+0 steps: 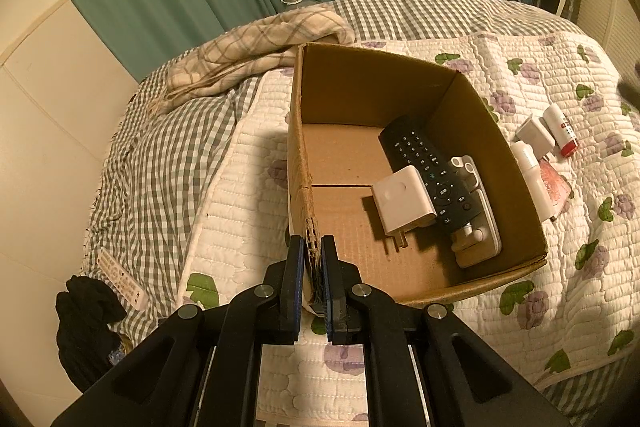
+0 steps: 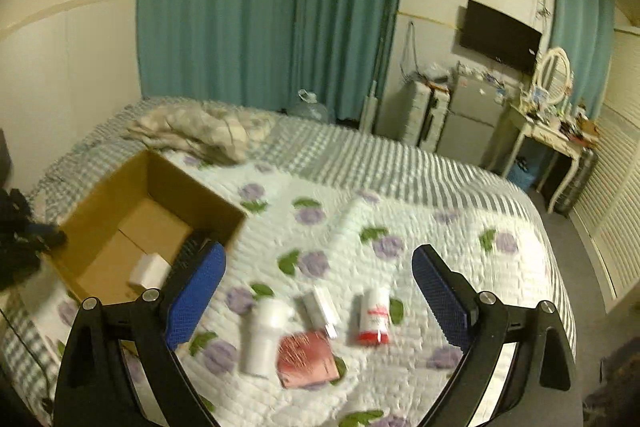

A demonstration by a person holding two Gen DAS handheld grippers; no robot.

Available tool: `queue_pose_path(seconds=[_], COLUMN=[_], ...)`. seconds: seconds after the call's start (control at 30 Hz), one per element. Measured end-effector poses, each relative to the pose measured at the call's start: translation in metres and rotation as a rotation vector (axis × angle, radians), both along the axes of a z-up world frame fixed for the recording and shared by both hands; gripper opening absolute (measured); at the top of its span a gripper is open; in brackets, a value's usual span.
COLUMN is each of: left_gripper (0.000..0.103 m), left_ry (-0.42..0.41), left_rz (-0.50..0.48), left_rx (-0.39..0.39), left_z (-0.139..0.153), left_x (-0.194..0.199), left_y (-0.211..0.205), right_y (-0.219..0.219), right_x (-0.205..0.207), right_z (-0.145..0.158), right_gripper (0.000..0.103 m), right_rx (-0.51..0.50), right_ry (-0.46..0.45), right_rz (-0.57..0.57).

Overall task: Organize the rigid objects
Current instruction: 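Lower the white charger into the box with the right tool and release, then grasp the white plastic bottle with the right tool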

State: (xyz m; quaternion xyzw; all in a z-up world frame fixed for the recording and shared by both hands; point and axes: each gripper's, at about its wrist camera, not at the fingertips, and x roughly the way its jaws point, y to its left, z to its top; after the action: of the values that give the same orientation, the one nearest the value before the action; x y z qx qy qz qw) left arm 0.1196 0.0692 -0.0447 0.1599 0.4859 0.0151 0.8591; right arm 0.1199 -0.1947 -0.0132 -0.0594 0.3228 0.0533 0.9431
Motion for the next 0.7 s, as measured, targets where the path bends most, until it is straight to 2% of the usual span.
queue_pose_path(seconds=[0.1, 0.4, 0.7], left_gripper=[0.007, 0.007, 0.007], left_ry=[0.001, 0.001, 0.001], left_rz=[-0.002, -0.006, -0.005], left_rx=[0.004, 0.021, 0.017], left_z=[0.000, 0.000, 0.000], left_x=[0.000, 0.000, 0.000], left_y=[0.000, -0.001, -0.001], right_y=[-0.002, 0.001, 0.025], right_x=[0.006, 0.012, 0.034], right_z=[-0.033, -0.106, -0.144], right_gripper=[0.095, 0.095, 0.094], right_rx=[-0.016, 0.034, 0.085], right_ry=[0.076, 0.181, 0.294], right_rz=[-0.020, -0.025, 0.038])
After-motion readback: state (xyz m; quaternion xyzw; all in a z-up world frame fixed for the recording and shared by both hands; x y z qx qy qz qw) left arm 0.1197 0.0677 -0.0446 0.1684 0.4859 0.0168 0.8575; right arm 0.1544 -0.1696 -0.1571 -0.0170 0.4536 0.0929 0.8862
